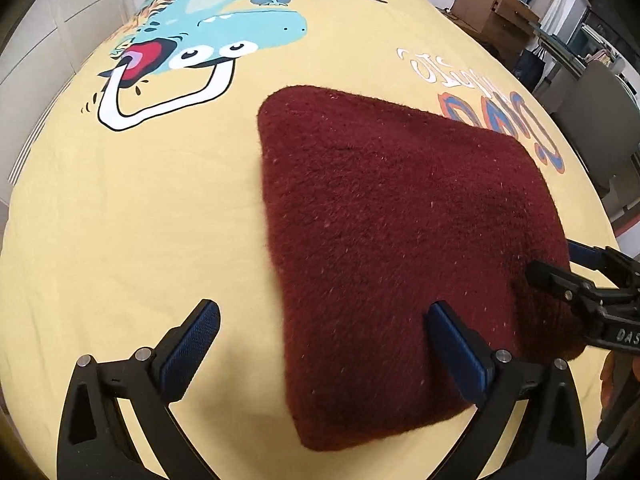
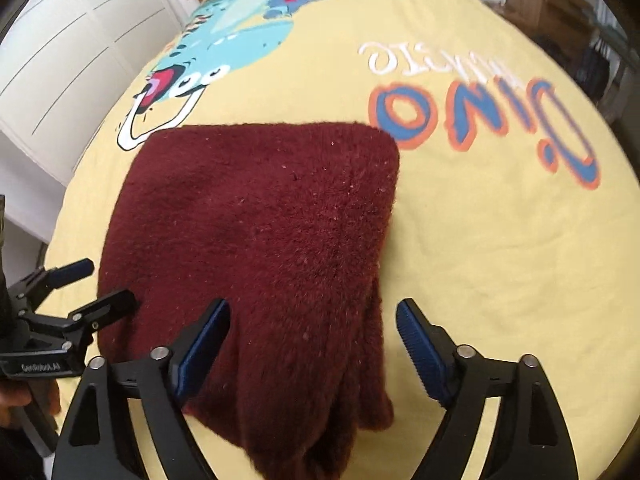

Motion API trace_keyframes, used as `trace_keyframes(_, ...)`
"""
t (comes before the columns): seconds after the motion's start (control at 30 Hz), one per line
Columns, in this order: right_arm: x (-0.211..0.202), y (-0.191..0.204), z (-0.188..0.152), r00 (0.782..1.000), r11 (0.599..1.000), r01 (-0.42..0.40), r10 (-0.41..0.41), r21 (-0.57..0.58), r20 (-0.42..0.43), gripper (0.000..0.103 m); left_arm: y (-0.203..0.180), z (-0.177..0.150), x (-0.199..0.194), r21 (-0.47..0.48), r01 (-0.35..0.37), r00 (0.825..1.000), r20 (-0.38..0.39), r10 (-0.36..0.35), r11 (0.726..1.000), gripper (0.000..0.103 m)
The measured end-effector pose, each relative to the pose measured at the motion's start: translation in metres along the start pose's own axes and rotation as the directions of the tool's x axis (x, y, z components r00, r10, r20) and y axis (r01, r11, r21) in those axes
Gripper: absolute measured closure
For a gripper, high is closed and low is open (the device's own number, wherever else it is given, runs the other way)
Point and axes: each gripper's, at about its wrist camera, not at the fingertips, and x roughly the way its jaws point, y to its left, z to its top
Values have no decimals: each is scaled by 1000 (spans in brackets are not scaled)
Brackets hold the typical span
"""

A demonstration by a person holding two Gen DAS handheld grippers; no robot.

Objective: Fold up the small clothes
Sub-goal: 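Open the right gripper and release the folded sweater square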

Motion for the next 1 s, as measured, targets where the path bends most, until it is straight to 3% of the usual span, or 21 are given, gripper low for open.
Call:
trace_keyframes(0.1, 1, 0, -13, 1000, 1000, 16, -15, -16, 10, 1, 6, -9, 1, -14, -15, 999, 44, 16, 1000, 1)
trace_keyframes(0.23, 14, -12, -26, 997, 998, 70, -70, 0, 27, 1, 15, -19, 11, -38, -12, 999, 36, 14, 999, 1)
trace_keyframes(0.57, 31, -51, -48, 997, 995, -45, 40, 86, 62, 1, 23, -38, 23, -29, 20, 996, 88, -17, 999, 0)
trace_keyframes(0.77, 6, -36, -46, 996, 999, 5, -9, 42, 88, 1, 14, -36, -9, -61, 2, 994, 108, 5, 998, 1)
trace_keyframes(1.0, -72, -22, -50, 976, 995, 97, -98, 15, 197, 1, 4, -40, -84, -70, -34, 983, 178, 46, 997, 1)
